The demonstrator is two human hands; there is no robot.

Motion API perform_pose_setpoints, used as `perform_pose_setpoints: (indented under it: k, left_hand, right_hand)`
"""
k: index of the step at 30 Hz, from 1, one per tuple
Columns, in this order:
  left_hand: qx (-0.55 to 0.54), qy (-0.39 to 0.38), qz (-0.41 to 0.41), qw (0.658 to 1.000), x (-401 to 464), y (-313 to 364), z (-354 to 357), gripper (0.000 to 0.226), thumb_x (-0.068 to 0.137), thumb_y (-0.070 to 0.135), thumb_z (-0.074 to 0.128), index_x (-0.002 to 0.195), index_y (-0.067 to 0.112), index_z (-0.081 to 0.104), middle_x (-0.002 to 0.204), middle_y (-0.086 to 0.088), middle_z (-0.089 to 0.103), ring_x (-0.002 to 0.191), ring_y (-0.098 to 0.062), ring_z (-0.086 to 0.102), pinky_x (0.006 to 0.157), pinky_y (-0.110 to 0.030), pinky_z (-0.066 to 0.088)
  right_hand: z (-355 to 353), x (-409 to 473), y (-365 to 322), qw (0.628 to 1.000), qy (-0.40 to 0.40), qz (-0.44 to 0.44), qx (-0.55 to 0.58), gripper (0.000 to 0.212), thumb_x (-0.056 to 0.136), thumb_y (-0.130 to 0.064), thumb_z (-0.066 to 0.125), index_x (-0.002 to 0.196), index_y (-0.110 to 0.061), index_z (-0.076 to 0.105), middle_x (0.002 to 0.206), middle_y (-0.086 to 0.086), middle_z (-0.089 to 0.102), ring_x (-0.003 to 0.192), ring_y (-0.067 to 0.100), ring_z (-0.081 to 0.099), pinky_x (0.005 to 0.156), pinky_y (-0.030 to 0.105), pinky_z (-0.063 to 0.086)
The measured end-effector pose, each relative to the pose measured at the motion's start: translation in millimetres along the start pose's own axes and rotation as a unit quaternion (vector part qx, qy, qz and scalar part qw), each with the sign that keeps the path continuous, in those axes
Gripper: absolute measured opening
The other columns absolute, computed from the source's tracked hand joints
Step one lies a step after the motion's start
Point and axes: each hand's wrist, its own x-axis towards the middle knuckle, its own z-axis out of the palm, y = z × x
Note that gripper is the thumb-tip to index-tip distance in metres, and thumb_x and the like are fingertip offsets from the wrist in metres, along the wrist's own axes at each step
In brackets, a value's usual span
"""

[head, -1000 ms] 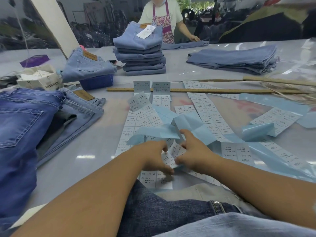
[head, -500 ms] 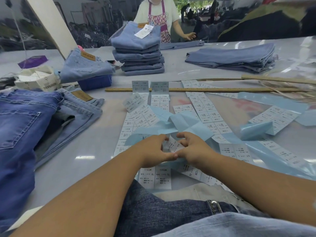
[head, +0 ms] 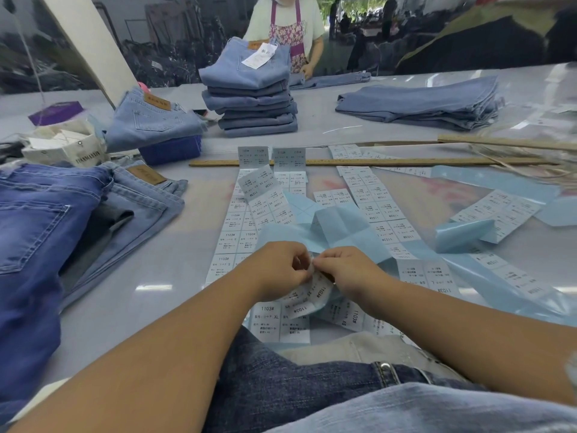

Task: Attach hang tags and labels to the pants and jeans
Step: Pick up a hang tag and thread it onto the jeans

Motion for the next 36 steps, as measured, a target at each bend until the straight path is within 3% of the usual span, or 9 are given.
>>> perform_pose_setpoints:
  k: [3, 8, 15, 19, 23, 26, 29, 31, 36]
  left_hand:
    - [-0.011, 0.005, 0.007, 1.0, -0.5, -0.1, 0.3, 0.009, 0.088, 0.032, 0.07, 0.093, 0.028, 0.064, 0.092, 0.014, 0.063, 0.082, -0.004, 0.06, 0.074, -0.023, 0.051]
    - [-0.024, 0.008, 0.014, 1.0, -0.6, 1.9, 0.3, 0.028, 0.091, 0.031, 0.067, 0.118, 0.031, 0.064, 0.109, 0.016, 0.063, 0.089, -0.001, 0.06, 0.078, -0.023, 0.049]
    - [0.005, 0.01, 0.015, 1.0, -3.2, 4.3, -1.8, 0.004, 0.089, 0.03, 0.068, 0.092, 0.029, 0.067, 0.092, 0.011, 0.068, 0.084, -0.008, 0.063, 0.08, -0.029, 0.055]
    - [0.006, 0.021, 0.009, 1.0, -2.7, 4.1, -2.4, 0.008, 0.087, 0.033, 0.07, 0.083, 0.031, 0.063, 0.088, 0.012, 0.066, 0.08, -0.007, 0.061, 0.074, -0.027, 0.053]
    - [0.008, 0.04, 0.008, 0.999, -2.6, 3.8, -4.4, 0.007, 0.084, 0.029, 0.072, 0.083, 0.027, 0.065, 0.085, 0.011, 0.066, 0.079, -0.009, 0.061, 0.075, -0.031, 0.054]
    - [0.002, 0.039, 0.009, 0.999, -2.6, 3.0, -5.1, 0.005, 0.083, 0.027, 0.072, 0.086, 0.026, 0.068, 0.085, 0.013, 0.066, 0.08, -0.007, 0.061, 0.074, -0.029, 0.053]
    - [-0.015, 0.027, 0.004, 1.0, -2.3, 1.4, -6.6, 0.008, 0.085, 0.021, 0.069, 0.088, 0.028, 0.069, 0.091, 0.014, 0.068, 0.083, -0.003, 0.062, 0.073, -0.023, 0.05]
    - [-0.012, 0.026, 0.005, 1.0, -1.7, 1.6, -6.6, 0.012, 0.087, 0.017, 0.067, 0.089, 0.029, 0.068, 0.094, 0.012, 0.069, 0.086, -0.005, 0.062, 0.076, -0.023, 0.051]
    - [-0.019, 0.033, 0.016, 0.999, -2.3, 2.0, -6.5, 0.018, 0.084, 0.018, 0.069, 0.082, 0.031, 0.058, 0.083, 0.012, 0.066, 0.075, -0.004, 0.061, 0.062, -0.019, 0.046]
  right_hand:
    - [-0.3, -0.8, -0.7, 1.0, -0.004, 0.004, -0.005, 0.02, 0.091, -0.017, 0.063, 0.077, -0.006, 0.072, 0.079, 0.015, 0.07, 0.068, 0.023, 0.065, 0.068, 0.032, 0.053]
    - [0.4, -2.2, -1.9, 1.0, -0.01, -0.015, 0.011, 0.018, 0.086, -0.003, 0.064, 0.073, -0.014, 0.07, 0.08, 0.006, 0.071, 0.078, 0.021, 0.065, 0.08, 0.036, 0.054]
    - [-0.4, -4.0, -2.4, 0.999, -0.026, -0.017, 0.009, 0.013, 0.086, -0.008, 0.066, 0.076, -0.012, 0.073, 0.081, 0.007, 0.072, 0.079, 0.019, 0.065, 0.077, 0.026, 0.05]
    - [-0.8, -2.7, 0.5, 1.0, -0.019, -0.01, 0.008, 0.016, 0.086, -0.022, 0.069, 0.082, -0.007, 0.074, 0.085, 0.009, 0.073, 0.083, 0.02, 0.063, 0.083, 0.034, 0.047]
    - [-1.6, -4.6, -1.4, 0.998, -0.04, -0.002, -0.049, 0.027, 0.09, -0.042, 0.065, 0.072, -0.022, 0.069, 0.095, 0.009, 0.073, 0.091, 0.027, 0.066, 0.086, 0.041, 0.048]
    - [0.3, -5.7, -5.2, 0.997, -0.043, -0.01, -0.069, 0.029, 0.098, -0.034, 0.054, 0.084, -0.015, 0.07, 0.107, 0.014, 0.07, 0.101, 0.031, 0.064, 0.096, 0.044, 0.05]
    - [0.6, -2.3, -4.4, 0.999, -0.029, 0.028, -0.026, 0.029, 0.098, -0.027, 0.05, 0.089, -0.005, 0.066, 0.094, 0.016, 0.067, 0.085, 0.032, 0.062, 0.075, 0.038, 0.046]
    - [1.1, -0.3, -3.6, 0.998, -0.027, 0.049, -0.03, 0.024, 0.097, -0.026, 0.049, 0.088, -0.01, 0.065, 0.084, 0.015, 0.059, 0.072, 0.026, 0.052, 0.062, 0.034, 0.036]
    - [2.2, 2.4, -1.9, 0.997, -0.034, 0.074, 0.0, 0.021, 0.094, -0.022, 0.058, 0.093, -0.003, 0.066, 0.086, 0.018, 0.062, 0.074, 0.028, 0.056, 0.063, 0.035, 0.041]
